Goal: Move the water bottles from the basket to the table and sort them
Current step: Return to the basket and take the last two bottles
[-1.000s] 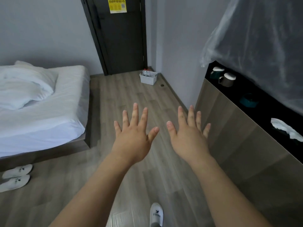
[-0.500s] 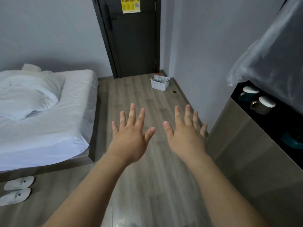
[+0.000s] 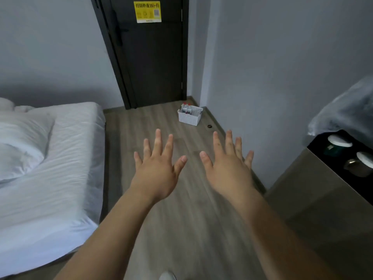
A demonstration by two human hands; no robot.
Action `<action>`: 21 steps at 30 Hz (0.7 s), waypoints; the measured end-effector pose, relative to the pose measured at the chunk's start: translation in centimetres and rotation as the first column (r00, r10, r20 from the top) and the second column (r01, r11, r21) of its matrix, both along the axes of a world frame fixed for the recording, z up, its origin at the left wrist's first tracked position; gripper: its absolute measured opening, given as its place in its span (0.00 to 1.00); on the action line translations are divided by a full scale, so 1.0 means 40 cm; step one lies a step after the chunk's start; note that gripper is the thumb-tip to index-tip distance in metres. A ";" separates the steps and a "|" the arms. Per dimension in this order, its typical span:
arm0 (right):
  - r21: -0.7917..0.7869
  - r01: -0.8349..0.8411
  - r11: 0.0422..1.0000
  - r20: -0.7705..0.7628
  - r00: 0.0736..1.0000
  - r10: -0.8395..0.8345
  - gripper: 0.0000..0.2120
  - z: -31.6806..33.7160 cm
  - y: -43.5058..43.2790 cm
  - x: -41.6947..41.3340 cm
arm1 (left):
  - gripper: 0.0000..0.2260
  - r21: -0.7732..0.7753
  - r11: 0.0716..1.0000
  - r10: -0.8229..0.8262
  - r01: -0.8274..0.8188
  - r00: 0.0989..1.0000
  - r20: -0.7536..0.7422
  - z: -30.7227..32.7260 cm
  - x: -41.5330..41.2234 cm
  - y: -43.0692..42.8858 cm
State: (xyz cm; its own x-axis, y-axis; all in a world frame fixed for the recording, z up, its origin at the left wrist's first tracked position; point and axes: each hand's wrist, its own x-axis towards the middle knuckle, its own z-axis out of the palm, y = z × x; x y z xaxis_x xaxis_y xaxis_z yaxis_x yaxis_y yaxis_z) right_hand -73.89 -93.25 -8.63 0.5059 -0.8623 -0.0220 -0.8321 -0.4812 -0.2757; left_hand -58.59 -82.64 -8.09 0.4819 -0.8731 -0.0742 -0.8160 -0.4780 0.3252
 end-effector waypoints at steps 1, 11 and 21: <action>-0.003 0.011 1.000 -0.002 1.000 -0.011 0.34 0.004 -0.019 0.035 | 0.34 -0.002 1.000 -0.006 0.006 1.000 0.007 0.006 0.040 -0.026; -0.045 0.092 0.995 -0.002 0.996 -0.092 0.35 -0.044 -0.255 0.312 | 0.33 0.001 0.998 -0.071 0.071 0.997 -0.019 -0.030 0.327 -0.290; 0.051 0.114 0.992 0.045 0.992 -0.116 0.35 -0.074 -0.648 0.588 | 0.34 0.055 0.993 -0.108 0.106 0.994 0.030 -0.052 0.611 -0.685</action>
State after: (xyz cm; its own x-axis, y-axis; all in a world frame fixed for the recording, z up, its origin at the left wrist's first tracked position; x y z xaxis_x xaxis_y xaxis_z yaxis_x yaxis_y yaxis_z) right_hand -50.36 -119.15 -11.58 0.4049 -0.9133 -0.0434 -0.8666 -0.3682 -0.3367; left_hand -34.15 -110.02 -10.17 0.3889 -0.9149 -0.1079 -0.8730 -0.4034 0.2741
